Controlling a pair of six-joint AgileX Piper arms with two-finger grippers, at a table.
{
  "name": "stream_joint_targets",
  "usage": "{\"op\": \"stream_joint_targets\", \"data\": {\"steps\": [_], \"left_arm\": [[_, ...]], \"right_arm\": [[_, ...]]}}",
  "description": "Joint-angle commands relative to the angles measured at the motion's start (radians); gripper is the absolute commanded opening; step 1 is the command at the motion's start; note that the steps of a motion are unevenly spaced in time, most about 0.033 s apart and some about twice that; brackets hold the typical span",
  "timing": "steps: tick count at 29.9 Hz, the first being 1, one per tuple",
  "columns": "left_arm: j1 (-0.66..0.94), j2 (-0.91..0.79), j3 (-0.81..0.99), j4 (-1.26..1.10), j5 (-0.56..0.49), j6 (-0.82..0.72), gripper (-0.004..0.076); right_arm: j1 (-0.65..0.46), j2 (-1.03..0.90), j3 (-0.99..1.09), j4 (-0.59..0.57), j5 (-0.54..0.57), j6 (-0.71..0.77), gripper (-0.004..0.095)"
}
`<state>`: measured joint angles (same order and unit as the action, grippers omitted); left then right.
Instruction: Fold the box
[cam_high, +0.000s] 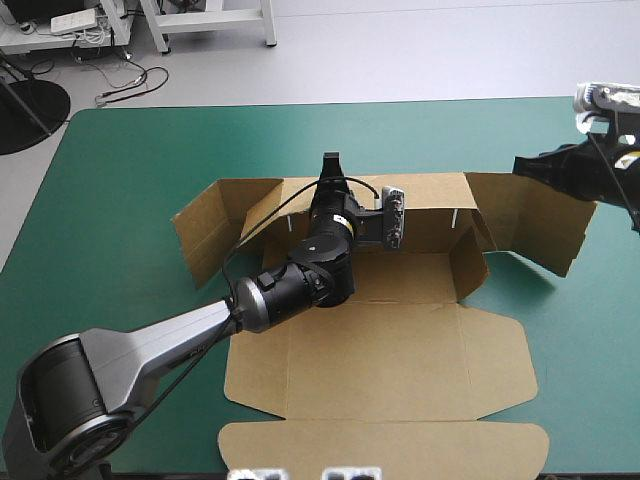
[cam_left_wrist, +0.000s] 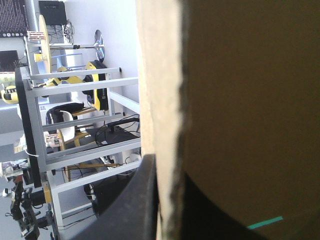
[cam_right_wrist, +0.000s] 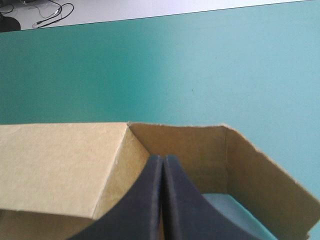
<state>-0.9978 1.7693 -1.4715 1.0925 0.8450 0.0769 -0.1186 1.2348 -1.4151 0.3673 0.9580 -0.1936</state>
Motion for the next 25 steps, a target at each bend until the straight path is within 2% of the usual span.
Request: {"op": "stream_joint_targets", "data": {"steps": [1, 15, 25], "left_arm": [[-0.009, -0.041, -0.005, -0.029, 0.027, -0.046, -0.0010], [-0.009, -0.041, -0.005, -0.096, 0.038, -0.048, -0.0010], [-0.009, -0.041, -0.005, -0.100, 0.044, -0.048, -0.0010]], "right_arm": [[0.002, 0.067, -0.109, 0.027, -0.033, -0.031, -0.0020], [0.005, 0.459, -0.432, 0.055, 0.117, -0.051, -0.0019], [0.005, 0.555, -0.455, 0.033, 0.202, -0.049, -0.0019]]}}
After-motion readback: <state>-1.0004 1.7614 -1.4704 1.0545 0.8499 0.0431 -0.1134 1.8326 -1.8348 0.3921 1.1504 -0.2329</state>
